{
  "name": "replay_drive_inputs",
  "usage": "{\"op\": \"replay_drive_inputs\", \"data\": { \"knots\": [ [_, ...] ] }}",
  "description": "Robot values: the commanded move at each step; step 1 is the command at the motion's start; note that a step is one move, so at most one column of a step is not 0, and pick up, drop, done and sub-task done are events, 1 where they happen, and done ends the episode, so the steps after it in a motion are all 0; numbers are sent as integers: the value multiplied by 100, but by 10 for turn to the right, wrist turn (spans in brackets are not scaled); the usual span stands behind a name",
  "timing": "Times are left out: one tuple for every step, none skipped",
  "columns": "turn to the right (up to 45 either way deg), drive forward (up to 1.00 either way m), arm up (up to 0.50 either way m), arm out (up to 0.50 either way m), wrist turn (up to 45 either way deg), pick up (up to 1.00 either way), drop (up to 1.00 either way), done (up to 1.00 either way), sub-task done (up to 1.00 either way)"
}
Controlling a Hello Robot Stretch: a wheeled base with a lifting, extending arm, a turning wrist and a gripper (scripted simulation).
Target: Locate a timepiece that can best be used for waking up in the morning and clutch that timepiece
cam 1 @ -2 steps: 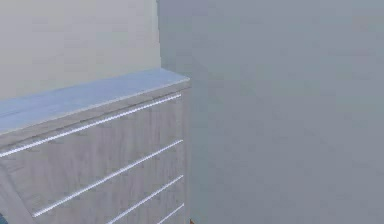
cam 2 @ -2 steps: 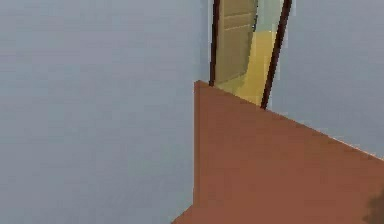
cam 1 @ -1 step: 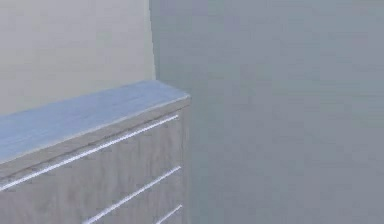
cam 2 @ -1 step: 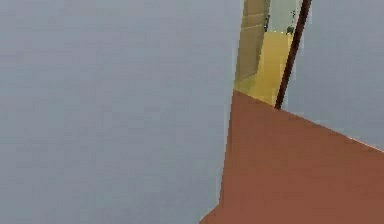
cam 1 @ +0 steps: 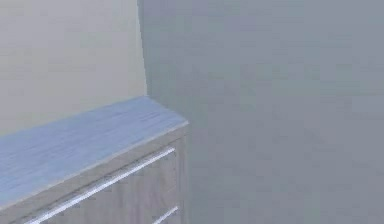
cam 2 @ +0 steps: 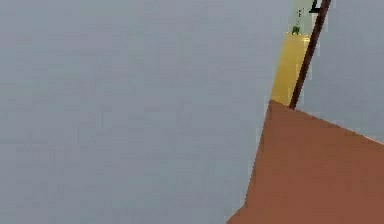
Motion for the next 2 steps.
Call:
{"op": "replay_drive_inputs", "data": {
  "knots": [
    [-450, 0, 0, 0, 0, 0, 0, 0, 0],
    [-450, 0, 0, 0, 0, 0, 0, 0, 0]
  ]
}}
